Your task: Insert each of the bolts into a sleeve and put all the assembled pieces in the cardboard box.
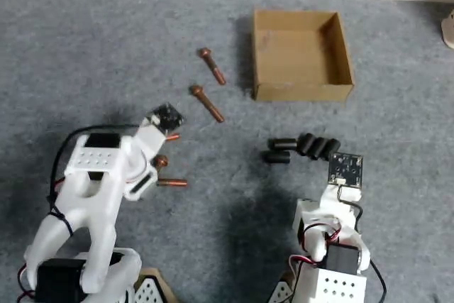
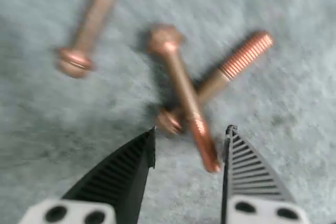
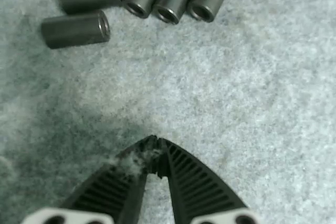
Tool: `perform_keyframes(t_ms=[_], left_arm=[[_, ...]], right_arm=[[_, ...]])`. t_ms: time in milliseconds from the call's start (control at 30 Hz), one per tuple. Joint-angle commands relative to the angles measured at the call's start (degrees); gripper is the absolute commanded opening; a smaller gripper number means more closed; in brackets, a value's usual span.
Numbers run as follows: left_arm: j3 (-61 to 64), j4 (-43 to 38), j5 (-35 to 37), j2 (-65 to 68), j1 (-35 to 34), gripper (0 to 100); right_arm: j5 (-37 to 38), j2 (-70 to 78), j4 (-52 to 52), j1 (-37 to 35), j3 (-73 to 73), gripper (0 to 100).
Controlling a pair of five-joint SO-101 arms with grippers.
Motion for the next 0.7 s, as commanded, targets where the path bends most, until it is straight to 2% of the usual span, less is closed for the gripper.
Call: perform_keyframes(t_ms=[0, 267, 433, 533, 667], left_arm=[[-6.0, -0.4, 4.8, -1.8, 0.1, 21], [-7.2, -0.6, 5.8, -1.7, 5.8, 21], [-7.0, -2.8, 6.5, -1.3, 7.1, 21], [-7.6, -5.6, 10.2, 2.9, 6.5, 21], [-10.7, -7.7, 10.6, 12.2, 5.8, 21]], right_arm=[[0.1, -0.5, 0.0, 0.1, 9.0, 0.5], [0.1, -0.5, 0.0, 0.1, 9.0, 0.5], [0.1, -0.5, 0.0, 0.1, 9.0, 0.5], [0.1, -0.5, 0.0, 0.1, 9.0, 0.5], [0.1, -0.5, 0.0, 0.1, 9.0, 0.5]])
